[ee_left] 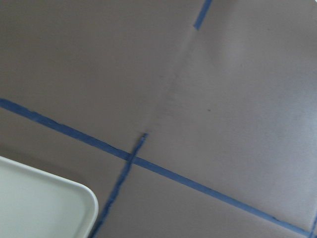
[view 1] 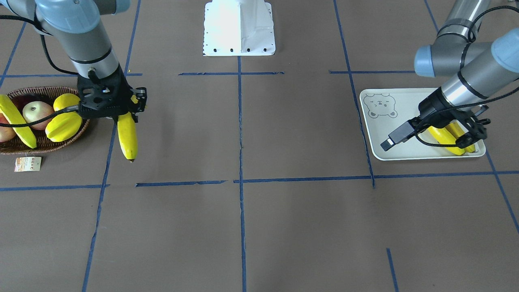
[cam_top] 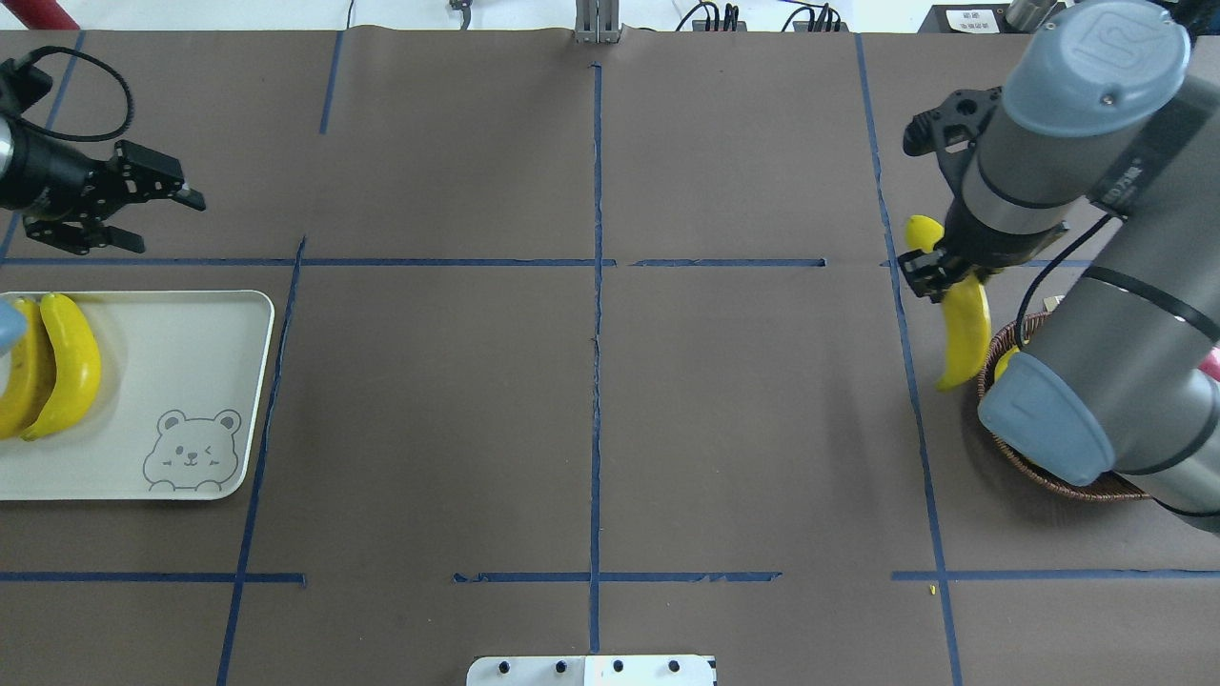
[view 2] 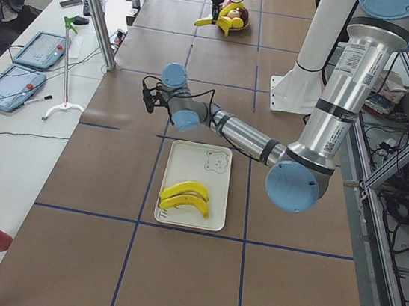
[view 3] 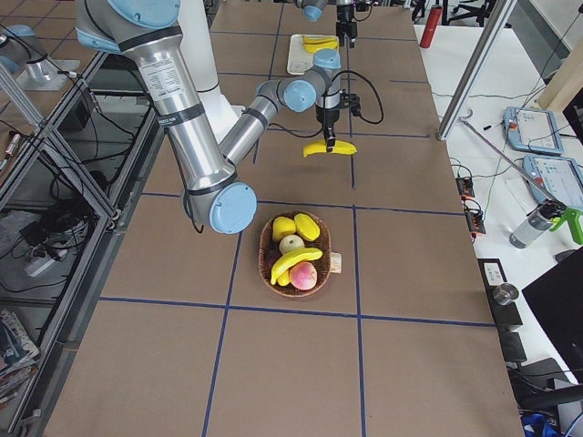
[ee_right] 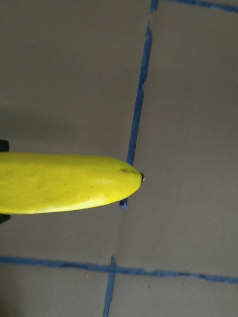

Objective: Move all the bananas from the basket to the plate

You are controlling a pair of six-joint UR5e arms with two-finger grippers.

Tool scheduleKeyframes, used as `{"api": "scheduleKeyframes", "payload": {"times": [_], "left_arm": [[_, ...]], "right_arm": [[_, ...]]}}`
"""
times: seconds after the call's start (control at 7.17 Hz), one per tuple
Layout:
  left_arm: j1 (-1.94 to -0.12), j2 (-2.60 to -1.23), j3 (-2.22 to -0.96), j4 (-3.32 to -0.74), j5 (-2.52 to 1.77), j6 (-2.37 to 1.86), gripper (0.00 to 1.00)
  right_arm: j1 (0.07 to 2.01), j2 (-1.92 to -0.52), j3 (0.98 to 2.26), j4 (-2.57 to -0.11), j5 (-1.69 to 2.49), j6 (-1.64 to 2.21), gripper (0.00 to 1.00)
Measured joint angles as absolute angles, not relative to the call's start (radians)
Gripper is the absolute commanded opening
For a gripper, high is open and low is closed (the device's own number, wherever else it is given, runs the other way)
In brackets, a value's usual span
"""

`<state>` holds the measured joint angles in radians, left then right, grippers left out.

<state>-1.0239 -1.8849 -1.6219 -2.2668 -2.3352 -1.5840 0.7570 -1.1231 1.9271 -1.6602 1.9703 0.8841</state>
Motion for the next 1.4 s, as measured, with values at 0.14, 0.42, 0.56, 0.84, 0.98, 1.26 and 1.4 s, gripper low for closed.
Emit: {"api": "scheduleKeyframes", "payload": {"times": [0.14, 0.42, 0.56, 0.84, 0.98, 1.26, 1.4], "left_arm": [[-0.993, -1.938, -1.623, -2.268, -2.327, -1.665, 1.00], [-0.900, -2.029, -1.623, -2.269, -2.240, -1.791, 1.00], [-0.845, -2.066, -1.621, -2.268, -2.167, -1.822, 1.00], [-0.754, -2.138, -1.612, -2.265, -2.051, -1.886, 1.00], [-0.730, -2.157, -1.606, -2.266, -2.029, -1.900, 1.00], [-0.697, -2.186, -1.578, -2.271, -2.001, -1.906, 1.00], [-0.687, -2.204, -1.559, -2.272, -1.995, -1.907, 1.00]], "right_arm": [[0.723, -1.118, 1.867, -1.472, 1.974, 1.005, 0.05], [0.660, -1.074, 1.730, -1.148, 1.967, 1.201, 0.06], [0.635, -1.028, 1.661, -1.053, 1.959, 1.257, 0.06], [0.598, -0.955, 1.604, -0.988, 1.928, 1.316, 0.07], [0.585, -0.937, 1.599, -0.980, 1.915, 1.325, 0.07], [0.567, -0.905, 1.597, -0.975, 1.902, 1.330, 0.07], [0.558, -0.892, 1.597, -0.975, 1.897, 1.331, 0.08]]}}
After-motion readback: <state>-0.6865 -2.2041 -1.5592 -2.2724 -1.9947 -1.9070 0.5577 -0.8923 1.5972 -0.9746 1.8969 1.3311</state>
